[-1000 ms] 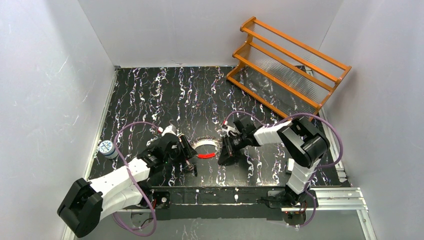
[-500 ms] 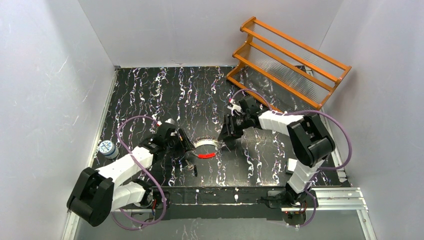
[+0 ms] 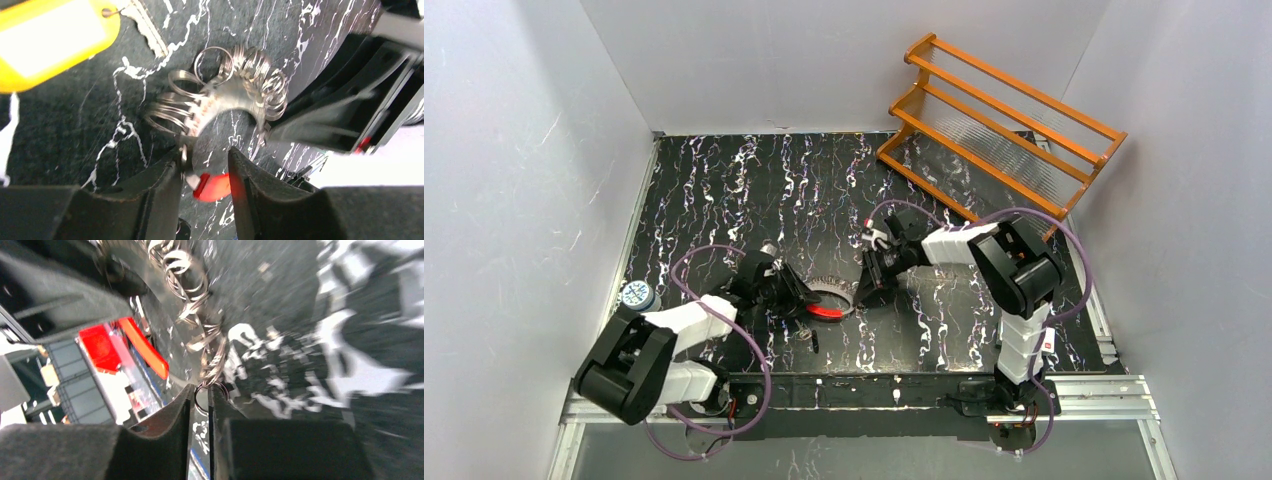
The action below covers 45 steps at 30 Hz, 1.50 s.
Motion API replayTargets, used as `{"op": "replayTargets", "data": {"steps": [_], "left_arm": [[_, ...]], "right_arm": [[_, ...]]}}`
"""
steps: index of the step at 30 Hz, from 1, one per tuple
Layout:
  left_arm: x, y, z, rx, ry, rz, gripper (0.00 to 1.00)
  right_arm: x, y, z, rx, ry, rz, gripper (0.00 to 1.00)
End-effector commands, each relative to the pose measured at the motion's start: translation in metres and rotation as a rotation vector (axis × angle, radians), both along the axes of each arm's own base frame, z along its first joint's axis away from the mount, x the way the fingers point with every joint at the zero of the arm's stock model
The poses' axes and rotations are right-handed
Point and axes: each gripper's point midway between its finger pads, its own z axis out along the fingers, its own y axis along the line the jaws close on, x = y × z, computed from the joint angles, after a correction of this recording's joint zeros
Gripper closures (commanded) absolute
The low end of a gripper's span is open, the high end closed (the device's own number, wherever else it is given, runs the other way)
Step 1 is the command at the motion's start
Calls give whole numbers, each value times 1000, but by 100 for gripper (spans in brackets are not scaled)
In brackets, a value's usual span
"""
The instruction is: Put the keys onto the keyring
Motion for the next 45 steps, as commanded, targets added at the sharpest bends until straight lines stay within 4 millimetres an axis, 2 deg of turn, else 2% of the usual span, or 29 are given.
{"op": "replayTargets", "data": {"steps": [1,4,7,12,15,19,25,29,35,39,41,45], "left_arm": [[-3,8,-22,93,67,-27,65],[9,9,-19,149,51,-60,67],[21,9,-11,179,15,-83,66],[30,4,9,150,-75,-89,60],[31,3,24,111,-139,-79,55],[27,7,35,95,-186,-61,51],[9,18,23,100,-154,-29,48],[-6,27,4,113,-110,-9,49],[-11,21,-9,34,-98,22,55],[-10,18,-16,35,-85,4,58],[-7,15,-14,36,-93,-12,59],[0,15,-7,59,-127,-36,59]], "right_arm": [[-49,6,-1,13,79,63,81],[-66,7,10,38,93,73,82],[-65,3,22,43,57,65,78],[-37,-4,39,41,-41,10,58],[-15,-10,46,46,-85,-26,50],[3,-16,42,39,-108,-50,43],[11,-9,32,58,-104,-30,40],[8,-6,24,59,-85,-12,46],[-18,3,12,54,-33,30,58],[-36,14,12,56,-17,64,61],[-35,14,16,66,-31,43,59],[-27,7,22,19,-100,1,45]]}}
